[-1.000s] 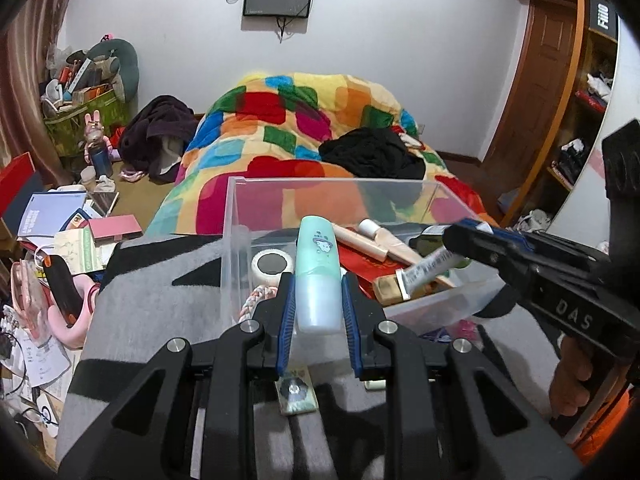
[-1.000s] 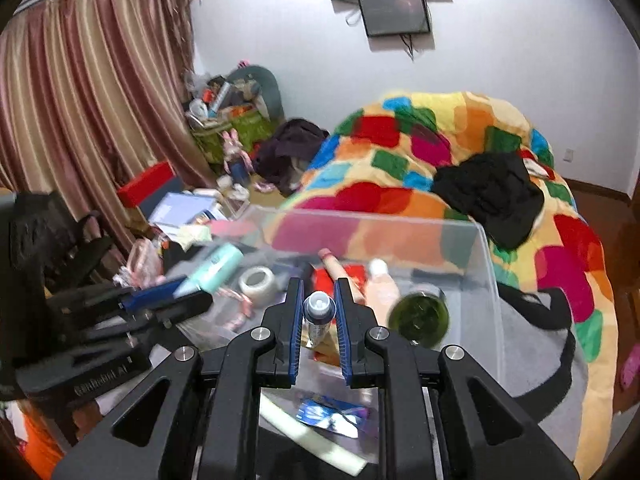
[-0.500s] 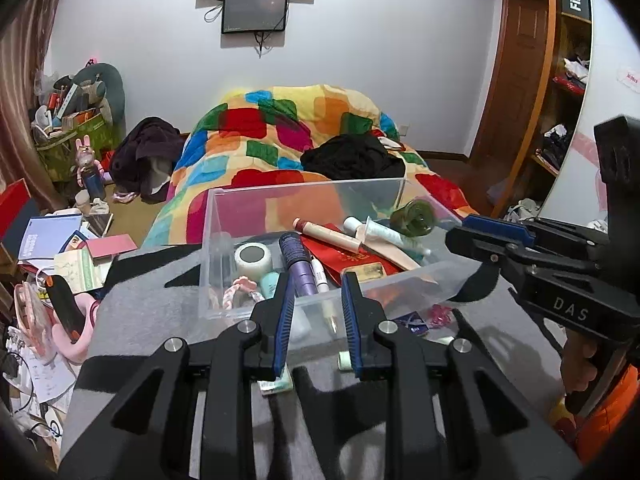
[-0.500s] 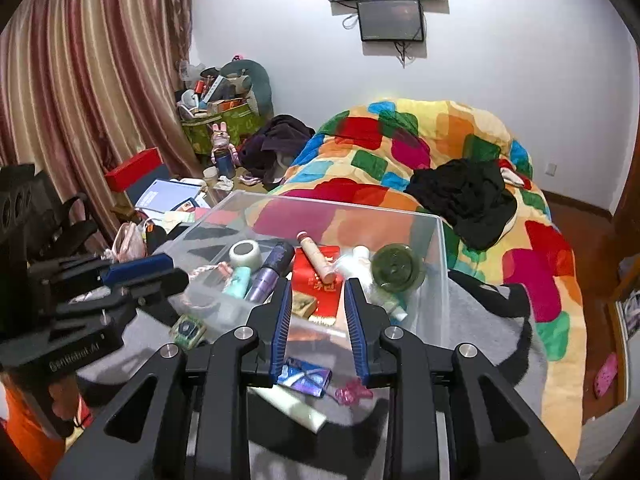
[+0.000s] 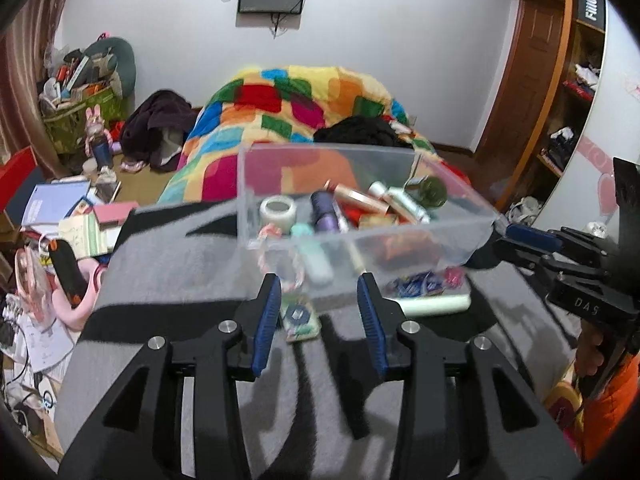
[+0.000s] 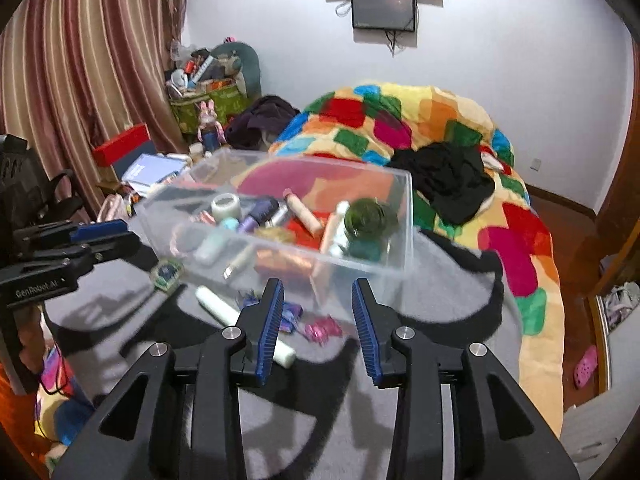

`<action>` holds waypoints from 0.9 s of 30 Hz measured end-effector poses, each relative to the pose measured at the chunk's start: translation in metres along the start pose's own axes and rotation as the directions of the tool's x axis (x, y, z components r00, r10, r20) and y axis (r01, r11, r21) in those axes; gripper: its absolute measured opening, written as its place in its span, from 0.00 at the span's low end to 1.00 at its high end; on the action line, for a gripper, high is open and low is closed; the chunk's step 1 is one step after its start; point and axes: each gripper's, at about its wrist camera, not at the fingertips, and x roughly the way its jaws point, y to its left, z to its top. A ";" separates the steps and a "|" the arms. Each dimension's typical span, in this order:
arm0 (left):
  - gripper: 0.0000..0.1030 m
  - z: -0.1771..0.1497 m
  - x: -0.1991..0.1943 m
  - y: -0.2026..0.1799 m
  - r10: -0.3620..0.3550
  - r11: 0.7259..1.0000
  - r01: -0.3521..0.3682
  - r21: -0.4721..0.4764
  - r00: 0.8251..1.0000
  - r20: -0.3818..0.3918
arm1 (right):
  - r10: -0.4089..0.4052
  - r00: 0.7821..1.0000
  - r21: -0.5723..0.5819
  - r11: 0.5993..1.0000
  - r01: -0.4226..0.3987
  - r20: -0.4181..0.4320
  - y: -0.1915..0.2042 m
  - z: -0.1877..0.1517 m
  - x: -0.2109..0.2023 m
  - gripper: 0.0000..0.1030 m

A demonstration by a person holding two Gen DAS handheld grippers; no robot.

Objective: Organize objects
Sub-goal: 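Grasp the green square badge with the left tool while the right tool grasps the pink hair clip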

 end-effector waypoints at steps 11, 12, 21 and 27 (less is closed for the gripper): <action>0.44 -0.025 0.033 0.023 0.013 0.998 -0.021 -0.053 0.990 -0.142 | 0.014 0.991 0.087 0.996 -0.002 -0.135 -0.018 -0.020 0.039 0.32; 0.44 -0.024 0.035 0.024 0.010 0.998 -0.019 -0.060 0.989 -0.146 | 0.020 0.989 0.093 0.996 -0.006 -0.146 -0.019 -0.021 0.042 0.33; 0.49 -0.012 0.049 0.016 0.006 0.998 -0.015 -0.058 0.987 -0.158 | 0.033 0.982 0.096 0.995 -0.015 -0.188 -0.014 -0.020 0.060 0.43; 0.43 -0.015 0.057 0.018 0.023 0.997 -0.035 -0.067 0.984 -0.178 | 0.015 0.978 0.072 0.997 0.000 -0.207 -0.010 -0.021 0.065 0.27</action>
